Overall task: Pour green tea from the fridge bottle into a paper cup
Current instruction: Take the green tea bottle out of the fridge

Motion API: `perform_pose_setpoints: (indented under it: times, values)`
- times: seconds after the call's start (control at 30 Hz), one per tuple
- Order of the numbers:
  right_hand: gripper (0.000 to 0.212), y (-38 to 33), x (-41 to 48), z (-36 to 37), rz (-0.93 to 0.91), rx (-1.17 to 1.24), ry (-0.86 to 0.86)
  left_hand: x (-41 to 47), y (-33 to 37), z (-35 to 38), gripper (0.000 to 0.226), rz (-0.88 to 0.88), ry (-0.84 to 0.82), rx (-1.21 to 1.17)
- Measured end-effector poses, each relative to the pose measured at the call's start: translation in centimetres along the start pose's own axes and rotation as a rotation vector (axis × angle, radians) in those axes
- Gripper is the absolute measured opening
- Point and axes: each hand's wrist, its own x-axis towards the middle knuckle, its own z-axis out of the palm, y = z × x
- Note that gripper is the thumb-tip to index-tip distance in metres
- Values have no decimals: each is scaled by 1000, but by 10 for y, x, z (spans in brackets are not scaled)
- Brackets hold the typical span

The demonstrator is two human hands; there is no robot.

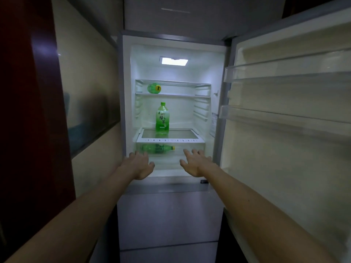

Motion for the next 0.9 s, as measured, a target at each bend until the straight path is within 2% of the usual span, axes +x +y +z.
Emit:
perform_pose_setpoints:
  times: [0.53, 0.9]
  values:
    - [61, 62, 182, 0, -86, 15, 70, 170, 4, 4, 56, -78, 50, -14]
    - [62, 66, 281, 21, -97, 44, 84, 264, -10, 34, 51, -79, 40, -50]
